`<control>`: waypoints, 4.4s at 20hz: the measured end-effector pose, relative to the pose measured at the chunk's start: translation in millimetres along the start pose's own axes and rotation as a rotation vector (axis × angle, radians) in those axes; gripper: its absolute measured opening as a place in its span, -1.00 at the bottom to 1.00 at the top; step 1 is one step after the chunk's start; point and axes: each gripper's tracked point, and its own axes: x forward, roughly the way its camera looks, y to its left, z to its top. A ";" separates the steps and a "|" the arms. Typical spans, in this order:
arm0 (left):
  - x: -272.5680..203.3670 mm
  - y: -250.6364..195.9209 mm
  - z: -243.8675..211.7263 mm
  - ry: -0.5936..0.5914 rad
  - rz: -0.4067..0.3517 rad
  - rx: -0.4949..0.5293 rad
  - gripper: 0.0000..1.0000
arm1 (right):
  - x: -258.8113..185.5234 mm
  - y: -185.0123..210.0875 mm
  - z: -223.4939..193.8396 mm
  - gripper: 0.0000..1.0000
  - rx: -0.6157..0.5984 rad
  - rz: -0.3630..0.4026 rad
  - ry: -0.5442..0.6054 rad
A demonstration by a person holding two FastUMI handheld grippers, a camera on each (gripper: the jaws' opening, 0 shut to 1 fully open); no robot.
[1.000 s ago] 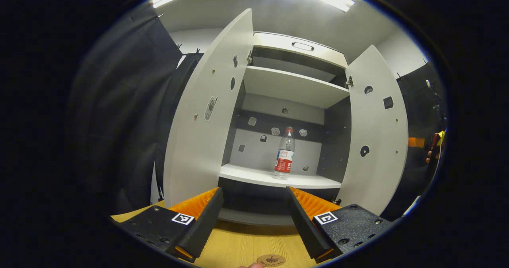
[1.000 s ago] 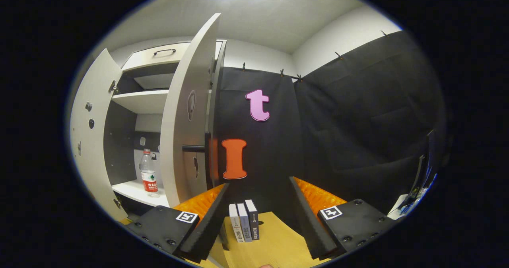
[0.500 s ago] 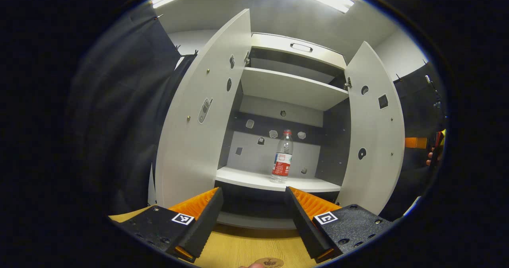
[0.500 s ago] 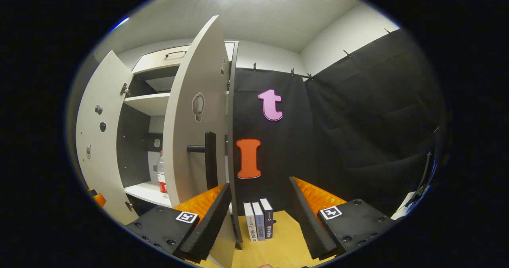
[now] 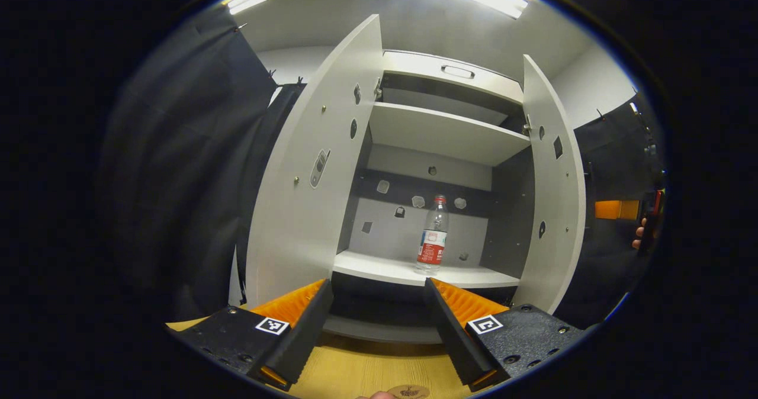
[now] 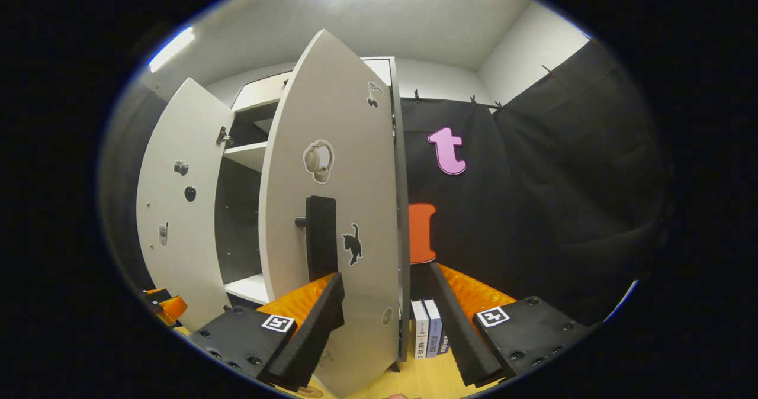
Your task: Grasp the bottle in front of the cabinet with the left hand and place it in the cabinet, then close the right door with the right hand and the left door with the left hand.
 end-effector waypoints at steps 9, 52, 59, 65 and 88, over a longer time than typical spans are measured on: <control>-6.3 18.6 1.3 0.001 0.052 0.010 0.89 | 23.8 43.3 -27.1 0.92 0.024 0.108 0.062; 28.6 176.8 126.3 -0.131 0.353 0.210 0.88 | 2.5 45.3 -73.5 0.92 0.081 0.047 0.099; 24.4 143.9 121.2 -0.101 0.277 0.193 0.83 | -3.5 39.7 -75.7 0.92 0.074 0.054 0.103; 29.0 102.4 113.2 -0.083 0.189 0.166 0.83 | -9.7 31.1 -74.4 0.92 0.060 0.054 0.106; 96.8 -43.1 62.4 -0.012 -0.146 0.025 0.88 | -38.5 -18.2 -63.6 0.92 0.060 -0.061 0.103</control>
